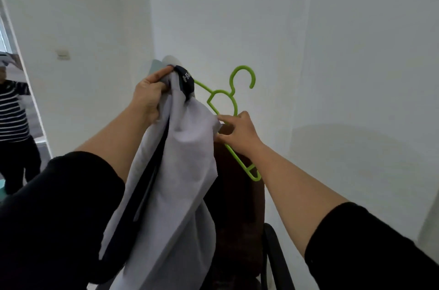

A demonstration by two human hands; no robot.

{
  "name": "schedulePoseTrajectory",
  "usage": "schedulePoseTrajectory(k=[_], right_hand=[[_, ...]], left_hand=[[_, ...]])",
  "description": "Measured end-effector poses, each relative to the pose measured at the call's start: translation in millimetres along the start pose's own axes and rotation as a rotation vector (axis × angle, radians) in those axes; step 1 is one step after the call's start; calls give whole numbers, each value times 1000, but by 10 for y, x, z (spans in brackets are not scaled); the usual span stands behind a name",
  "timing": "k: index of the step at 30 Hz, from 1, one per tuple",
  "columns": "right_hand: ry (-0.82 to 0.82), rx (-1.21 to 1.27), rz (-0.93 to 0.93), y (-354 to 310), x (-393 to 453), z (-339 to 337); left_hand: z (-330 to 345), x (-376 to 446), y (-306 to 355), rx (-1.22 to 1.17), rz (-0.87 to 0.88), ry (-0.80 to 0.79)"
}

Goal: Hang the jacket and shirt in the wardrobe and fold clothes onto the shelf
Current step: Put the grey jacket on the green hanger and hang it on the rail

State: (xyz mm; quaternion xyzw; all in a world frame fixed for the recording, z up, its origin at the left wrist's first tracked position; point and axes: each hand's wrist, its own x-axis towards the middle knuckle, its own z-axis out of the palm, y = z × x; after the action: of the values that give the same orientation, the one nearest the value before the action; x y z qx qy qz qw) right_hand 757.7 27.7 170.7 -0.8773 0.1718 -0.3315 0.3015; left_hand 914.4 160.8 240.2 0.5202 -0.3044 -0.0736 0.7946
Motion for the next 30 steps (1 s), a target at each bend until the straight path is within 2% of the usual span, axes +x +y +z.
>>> schedulePoseTrajectory(k=[3, 6, 8, 10, 12, 14, 15, 17, 24, 27, 30], right_hand=[[-17, -16, -48, -62, -18, -13], [-24, -42, -82, -121, -9, -106], [-33, 4, -63, -149, -1, -199], [-54, 2, -84, -184, 4, -271], [-67, -35, -133, -226, 6, -305], [-82, -52, -168, -291, -7, -314], [-97, -56, -180, -315, -9, -314], [-114, -75, -213, -350, -17, -308], [-120, -10, -197, -234, -29, -458], [-141, -8, -121, -81, -62, -574], [-148, 29, -30, -37, -138, -618]], left_hand=[[-15, -73, 23, 44, 11, -7], [-84, -113, -52, 292, -51, -10], [-131, -202, -115, 673, -66, -25], [-107, -379, -126, 1145, -98, -187], [-2, -585, -106, 1339, -294, -370], [135, -746, -104, 1284, -489, -469], [201, -807, -127, 1252, -497, -507], [291, -871, -216, 1233, -379, -518], [240, -899, -323, 960, -149, -270], [127, -844, -271, 779, -158, -105], [128, -769, -225, 813, -203, 137]])
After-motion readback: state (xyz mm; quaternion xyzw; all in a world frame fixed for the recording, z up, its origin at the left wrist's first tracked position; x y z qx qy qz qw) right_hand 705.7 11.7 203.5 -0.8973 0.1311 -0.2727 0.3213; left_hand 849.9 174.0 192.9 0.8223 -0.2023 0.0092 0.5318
